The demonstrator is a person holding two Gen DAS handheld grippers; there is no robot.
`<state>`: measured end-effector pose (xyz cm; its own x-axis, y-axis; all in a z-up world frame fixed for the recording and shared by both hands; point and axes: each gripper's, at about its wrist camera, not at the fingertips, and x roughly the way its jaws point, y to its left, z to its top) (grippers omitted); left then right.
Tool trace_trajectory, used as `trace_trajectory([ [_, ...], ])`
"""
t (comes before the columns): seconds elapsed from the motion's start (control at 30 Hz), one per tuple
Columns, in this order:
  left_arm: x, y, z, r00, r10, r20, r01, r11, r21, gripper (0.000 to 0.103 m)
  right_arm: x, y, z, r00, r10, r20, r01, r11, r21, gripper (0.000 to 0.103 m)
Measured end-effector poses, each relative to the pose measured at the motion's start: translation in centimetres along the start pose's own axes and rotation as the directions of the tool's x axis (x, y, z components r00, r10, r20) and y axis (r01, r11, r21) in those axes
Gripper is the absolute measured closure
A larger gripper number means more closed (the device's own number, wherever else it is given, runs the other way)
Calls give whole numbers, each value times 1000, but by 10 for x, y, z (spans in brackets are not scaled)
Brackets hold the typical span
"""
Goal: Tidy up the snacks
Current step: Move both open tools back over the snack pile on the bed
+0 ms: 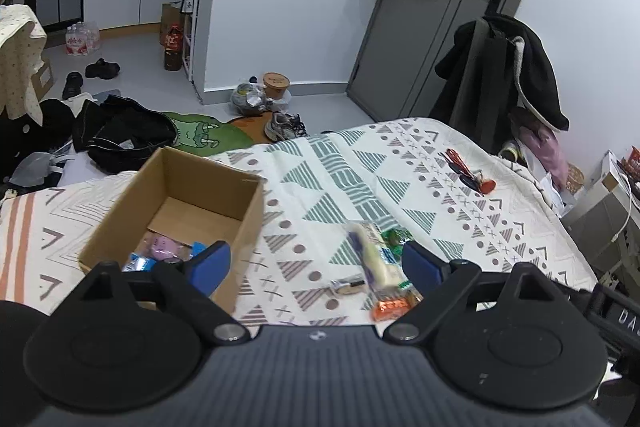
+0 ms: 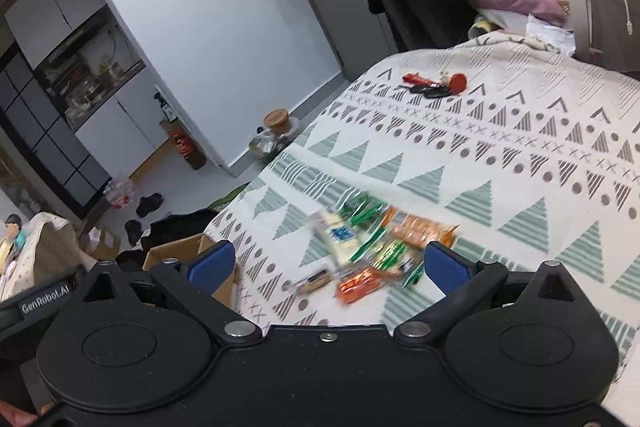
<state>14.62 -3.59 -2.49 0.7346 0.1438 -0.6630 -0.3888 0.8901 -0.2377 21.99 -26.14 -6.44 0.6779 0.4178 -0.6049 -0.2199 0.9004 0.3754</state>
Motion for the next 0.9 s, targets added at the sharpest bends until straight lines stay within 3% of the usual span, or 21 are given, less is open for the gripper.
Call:
trace_trajectory([
  [0.37, 22, -35, -8, 1000, -9, -1, 9, 998, 61, 11, 14, -34, 20, 999, -43, 11, 43, 999, -19, 1],
  [0.57, 50, -38, -12, 1000, -13, -6, 14, 996, 88, 12, 30, -43, 25, 999, -45, 4, 45, 998, -35, 3],
  [0.9, 111, -35, -24, 997, -14, -79, 22, 995, 93, 17, 68, -57, 26, 997, -58, -59, 54, 996, -67, 12],
])
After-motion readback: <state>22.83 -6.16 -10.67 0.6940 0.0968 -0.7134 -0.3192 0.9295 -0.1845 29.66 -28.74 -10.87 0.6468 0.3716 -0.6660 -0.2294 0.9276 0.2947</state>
